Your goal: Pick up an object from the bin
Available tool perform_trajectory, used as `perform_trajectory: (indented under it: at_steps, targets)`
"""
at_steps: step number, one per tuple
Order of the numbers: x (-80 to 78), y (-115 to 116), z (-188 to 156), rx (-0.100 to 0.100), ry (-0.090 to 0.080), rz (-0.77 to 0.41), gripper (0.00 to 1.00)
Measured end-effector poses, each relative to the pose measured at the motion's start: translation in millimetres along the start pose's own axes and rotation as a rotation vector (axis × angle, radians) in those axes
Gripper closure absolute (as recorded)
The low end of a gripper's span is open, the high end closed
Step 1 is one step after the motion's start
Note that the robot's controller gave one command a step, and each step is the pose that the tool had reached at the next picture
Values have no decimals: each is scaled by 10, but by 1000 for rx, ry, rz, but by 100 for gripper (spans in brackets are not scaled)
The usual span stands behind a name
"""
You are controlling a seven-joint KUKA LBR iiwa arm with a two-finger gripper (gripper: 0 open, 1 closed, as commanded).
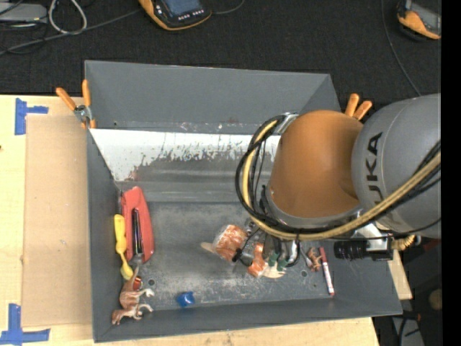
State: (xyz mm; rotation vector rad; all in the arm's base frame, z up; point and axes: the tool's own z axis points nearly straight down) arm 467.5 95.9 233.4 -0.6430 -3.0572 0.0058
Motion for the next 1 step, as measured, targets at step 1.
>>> perform_trajectory:
  at_steps: [1]
  targets:
    - [31, -17, 332, 11, 16, 5, 100]
